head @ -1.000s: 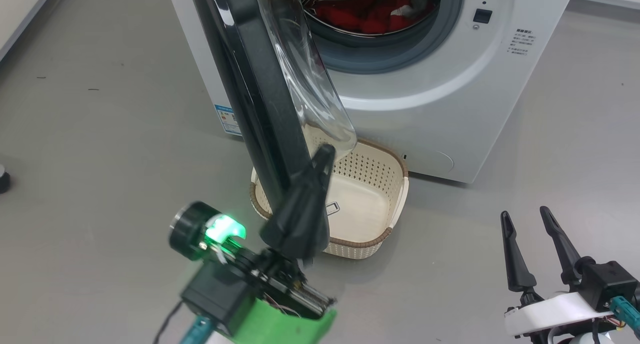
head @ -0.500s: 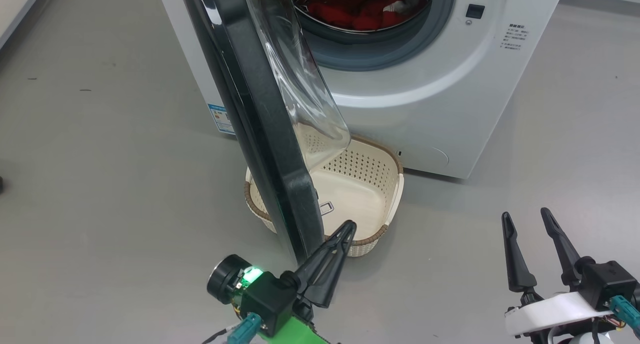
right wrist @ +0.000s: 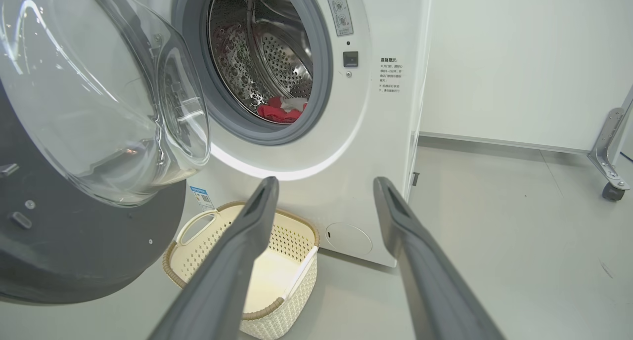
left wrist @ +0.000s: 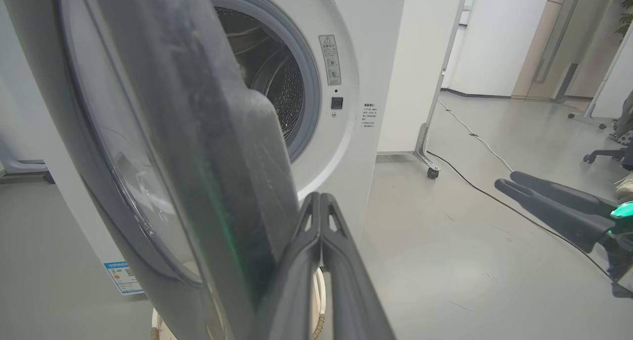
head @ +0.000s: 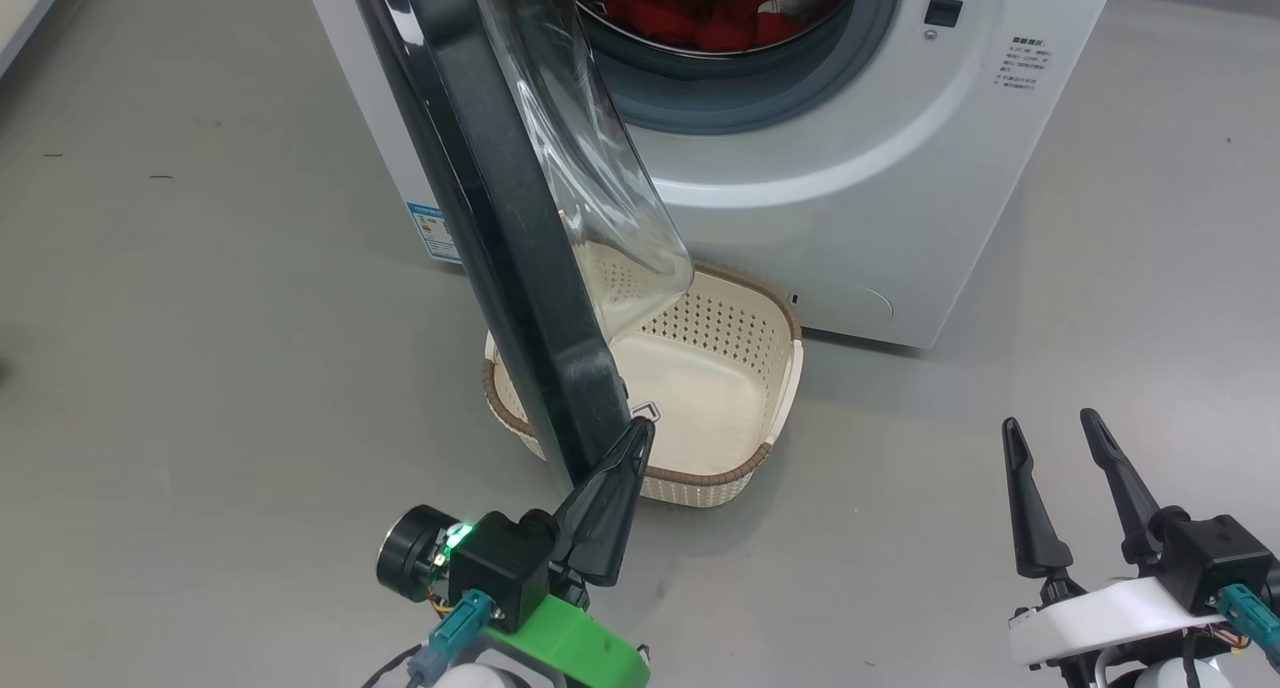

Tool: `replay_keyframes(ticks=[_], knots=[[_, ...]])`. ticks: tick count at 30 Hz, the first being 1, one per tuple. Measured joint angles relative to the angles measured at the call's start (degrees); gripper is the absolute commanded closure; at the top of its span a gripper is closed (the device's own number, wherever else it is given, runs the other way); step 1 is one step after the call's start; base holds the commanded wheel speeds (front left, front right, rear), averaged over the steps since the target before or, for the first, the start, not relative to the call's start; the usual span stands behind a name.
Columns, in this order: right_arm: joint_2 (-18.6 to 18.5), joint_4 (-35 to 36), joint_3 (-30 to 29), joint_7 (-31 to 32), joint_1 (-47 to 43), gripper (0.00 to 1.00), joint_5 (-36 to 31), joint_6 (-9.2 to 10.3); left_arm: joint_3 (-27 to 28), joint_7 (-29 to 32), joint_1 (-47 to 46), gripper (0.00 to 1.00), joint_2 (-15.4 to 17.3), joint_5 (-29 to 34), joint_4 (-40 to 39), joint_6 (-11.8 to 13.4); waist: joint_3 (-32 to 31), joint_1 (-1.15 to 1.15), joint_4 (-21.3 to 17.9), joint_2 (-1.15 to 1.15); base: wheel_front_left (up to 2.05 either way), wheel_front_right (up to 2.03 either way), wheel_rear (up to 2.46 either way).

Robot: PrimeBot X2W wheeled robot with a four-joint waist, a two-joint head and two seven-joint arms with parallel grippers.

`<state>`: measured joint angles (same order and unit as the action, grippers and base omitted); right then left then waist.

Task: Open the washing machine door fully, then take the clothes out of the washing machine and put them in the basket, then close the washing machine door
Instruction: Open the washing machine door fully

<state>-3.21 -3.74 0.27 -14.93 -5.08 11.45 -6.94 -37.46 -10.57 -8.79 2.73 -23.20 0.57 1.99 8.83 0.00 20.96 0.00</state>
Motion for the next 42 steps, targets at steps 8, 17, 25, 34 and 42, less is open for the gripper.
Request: replay_keyframes(ticks=[8,17,25,34,42], knots=[[0.0,-0.3,-0.3,0.0,0.1,0.00,0.0,-0.01,0.0,-0.6,-1.3,1.00,0.0,-0.7,2.0,0.8,0.3,0.00,-0.3,0.00,0.00,0.00,0.00],[0.2,-0.5,-1.2,0.0,0.2,0.00,0.0,-0.03,-0.1,-1.7,-1.5,1.00,-0.2,-2.9,3.2,1.9,0.3,0.00,0.1,0.00,0.00,0.00,0.00],[0.4,-0.5,-2.2,0.0,0.2,0.00,0.0,-0.03,-0.2,-2.4,-1.2,1.00,-0.3,-4.6,3.7,2.7,-0.2,0.00,1.6,0.00,0.00,0.00,0.00],[0.5,-0.5,-2.5,0.0,0.0,0.00,0.0,-0.03,-0.9,-2.7,-0.3,1.00,-0.3,-6.0,4.3,3.3,-0.8,0.00,4.2,0.00,0.00,0.00,0.00],[0.6,-0.5,-2.8,0.0,-0.2,0.00,-0.1,-0.04,-0.2,-3.1,0.8,1.00,-0.3,-6.2,5.3,3.5,-1.3,0.00,7.0,0.00,0.00,0.00,0.00]])
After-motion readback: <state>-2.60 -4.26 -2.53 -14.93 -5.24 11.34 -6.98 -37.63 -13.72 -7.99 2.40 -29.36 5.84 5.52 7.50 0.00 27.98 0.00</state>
